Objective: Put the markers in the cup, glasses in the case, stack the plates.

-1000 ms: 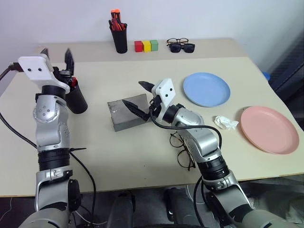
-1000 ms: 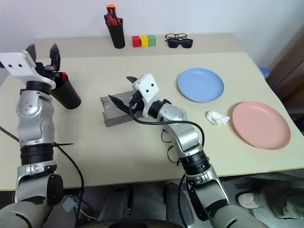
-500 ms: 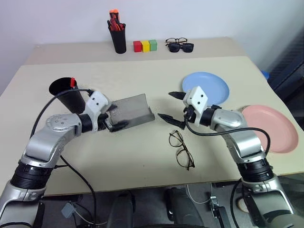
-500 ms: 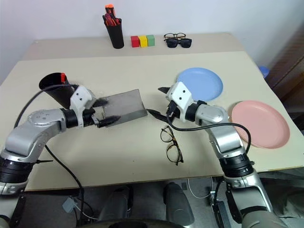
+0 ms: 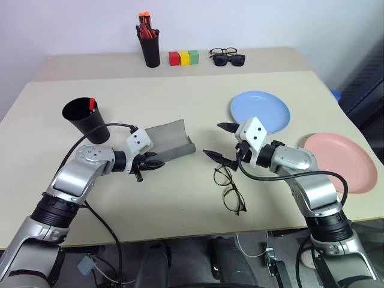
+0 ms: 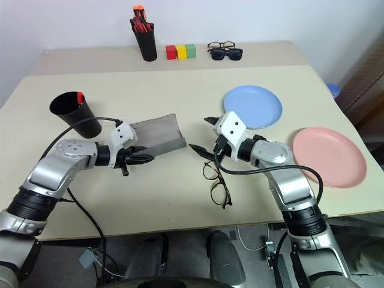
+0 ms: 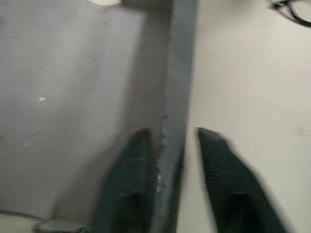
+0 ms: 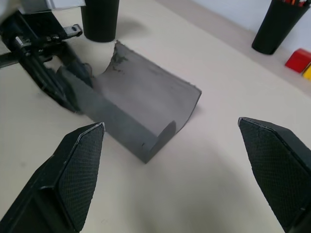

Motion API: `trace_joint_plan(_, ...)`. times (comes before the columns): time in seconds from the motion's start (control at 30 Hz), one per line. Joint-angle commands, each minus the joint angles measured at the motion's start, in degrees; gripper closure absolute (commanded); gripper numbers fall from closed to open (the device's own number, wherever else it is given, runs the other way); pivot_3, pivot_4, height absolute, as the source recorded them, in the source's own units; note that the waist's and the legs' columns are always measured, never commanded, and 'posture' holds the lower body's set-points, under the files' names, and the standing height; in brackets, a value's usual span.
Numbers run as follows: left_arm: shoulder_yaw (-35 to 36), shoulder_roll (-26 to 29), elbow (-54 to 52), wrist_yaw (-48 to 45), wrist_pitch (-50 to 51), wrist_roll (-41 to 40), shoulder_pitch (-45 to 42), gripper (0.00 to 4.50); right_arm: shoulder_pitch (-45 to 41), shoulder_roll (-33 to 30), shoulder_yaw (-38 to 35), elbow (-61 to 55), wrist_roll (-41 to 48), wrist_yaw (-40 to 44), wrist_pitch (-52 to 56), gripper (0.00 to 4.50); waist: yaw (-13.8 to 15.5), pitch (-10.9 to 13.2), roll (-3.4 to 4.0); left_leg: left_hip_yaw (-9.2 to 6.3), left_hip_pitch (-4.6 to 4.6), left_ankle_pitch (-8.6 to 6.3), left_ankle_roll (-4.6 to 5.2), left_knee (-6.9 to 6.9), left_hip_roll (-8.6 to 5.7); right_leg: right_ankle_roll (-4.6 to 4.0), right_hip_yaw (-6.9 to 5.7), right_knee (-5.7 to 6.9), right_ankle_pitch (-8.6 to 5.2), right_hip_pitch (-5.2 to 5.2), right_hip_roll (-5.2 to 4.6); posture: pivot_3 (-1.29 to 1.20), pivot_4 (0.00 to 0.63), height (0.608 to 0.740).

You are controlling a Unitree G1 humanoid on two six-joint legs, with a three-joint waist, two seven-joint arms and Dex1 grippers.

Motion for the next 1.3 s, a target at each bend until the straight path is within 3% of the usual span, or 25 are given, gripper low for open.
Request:
trace_joint_plan(0.03, -0.5, 1.3, -1.6, -4.3, -4.8, 1.6, 0.1, 4.43, 0.1, -1.6, -2.5, -3.1, 0.4, -0.6, 0.7, 0.0, 0.0, 0.0, 0.0, 0.0, 0.0, 0.0, 0.0, 0.0, 0.0, 0.0, 0.0, 0.0, 0.0, 0.0, 0.0, 0.0, 0.15, 0.74)
trace_joint_plan(0.47, -2.3, 2.3, -1.6, -14.7, -13.4, 5.4, 0.0, 4.43, 3.7, -7.7, -6.5, -6.3, 2.6, 0.0, 8.7, 0.0, 0.0, 0.0, 0.0, 0.0, 0.0, -0.01, 0.02, 0.0, 0.01, -0.01, 0.0, -0.01, -0.01, 0.0, 0.02, 0.0, 0.15, 0.74)
trace_joint_plan(0.57, -2.3, 2.0, 0.2, -16.1, -14.7, 6.2, -0.8, 3.58, 5.0, -8.6, -9.4, -8.5, 7.0, -0.5, 16.7, 0.0, 0.3, 0.0, 0.0, 0.0, -0.05, -0.01, 0.02, 0.04, 0.0, 0.01, 0.0, -0.02, -0.01, 0.0, -0.01, 0.0, 0.15, 0.74)
trace_joint_plan(0.67, -1.4, 1.1, 0.9, -14.4, -16.5, 7.0, -0.8, 2.18, 6.3, -9.8, -10.4, -10.6, 9.5, -0.2, 21.6, 0.0, 0.3, 0.0, 0.0, 0.0, -0.05, -0.01, 0.02, 0.08, -0.01, 0.01, 0.0, -0.01, -0.01, 0.0, -0.01, 0.0, 0.15, 0.74)
trace_joint_plan(0.9, 6.8, 2.2, -4.0, -11.8, -10.7, 0.9, 2.2, 2.18, 8.7, -7.9, -14.0, -13.1, 17.2, -5.4, 39.7, 0.0, -0.2, 0.0, 0.0, -0.01, -0.04, -0.03, 0.06, 0.07, 0.02, 0.01, 0.0, 0.01, -0.01, 0.0, 0.01, 0.0, 0.15, 0.74)
trace_joint_plan(1.13, 16.8, 3.7, -15.1, -7.1, -4.4, -5.5, 14.0, 2.18, 10.3, -4.6, -18.8, -16.3, 24.6, -9.3, 51.1, 0.0, 0.0, 0.0, 0.0, 0.0, -0.03, -0.04, 0.08, 0.07, 0.02, 0.01, 0.02, 0.0, -0.01, 0.01, -0.01, 0.0, 0.15, 0.74)
trace_joint_plan(1.3, 19.7, 2.9, -22.6, -4.0, -1.6, -9.1, 22.7, 2.18, 10.9, -3.0, -18.8, -16.7, 26.3, -11.9, 54.5, 0.0, 0.0, 0.0, 0.0, 0.0, -0.02, -0.05, 0.09, 0.06, 0.02, 0.0, 0.02, -0.01, -0.02, 0.01, -0.01, 0.0, 0.15, 0.74)
